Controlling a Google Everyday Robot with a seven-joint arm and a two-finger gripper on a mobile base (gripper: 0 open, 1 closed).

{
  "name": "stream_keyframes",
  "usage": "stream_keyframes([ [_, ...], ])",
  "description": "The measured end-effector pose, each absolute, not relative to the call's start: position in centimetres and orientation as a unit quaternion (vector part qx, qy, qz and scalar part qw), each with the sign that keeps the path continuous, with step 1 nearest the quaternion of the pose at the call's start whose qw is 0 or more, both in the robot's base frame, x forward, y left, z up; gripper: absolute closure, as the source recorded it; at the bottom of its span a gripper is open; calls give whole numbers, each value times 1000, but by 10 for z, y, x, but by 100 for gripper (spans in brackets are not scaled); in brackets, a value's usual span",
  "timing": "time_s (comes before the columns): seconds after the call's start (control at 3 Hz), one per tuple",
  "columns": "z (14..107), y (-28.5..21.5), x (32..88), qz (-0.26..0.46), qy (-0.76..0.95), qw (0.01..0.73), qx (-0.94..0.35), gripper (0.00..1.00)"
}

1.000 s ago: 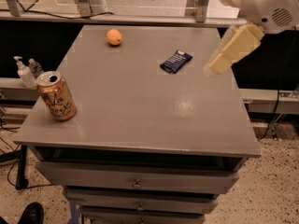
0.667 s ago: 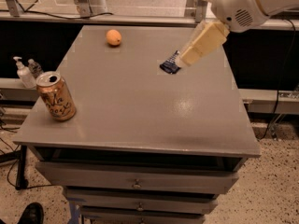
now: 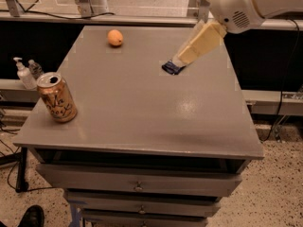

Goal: Move orange near rxbar blueberry

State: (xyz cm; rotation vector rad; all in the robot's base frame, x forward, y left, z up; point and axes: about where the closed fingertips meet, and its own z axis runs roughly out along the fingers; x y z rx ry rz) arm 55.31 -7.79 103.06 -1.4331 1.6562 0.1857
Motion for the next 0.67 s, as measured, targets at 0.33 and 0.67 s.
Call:
stream_keyframes([
  [0.33, 1019, -56, 588, 87, 653, 484, -576, 0],
  [0.67, 1008, -41, 627, 94, 643, 505, -568, 0],
])
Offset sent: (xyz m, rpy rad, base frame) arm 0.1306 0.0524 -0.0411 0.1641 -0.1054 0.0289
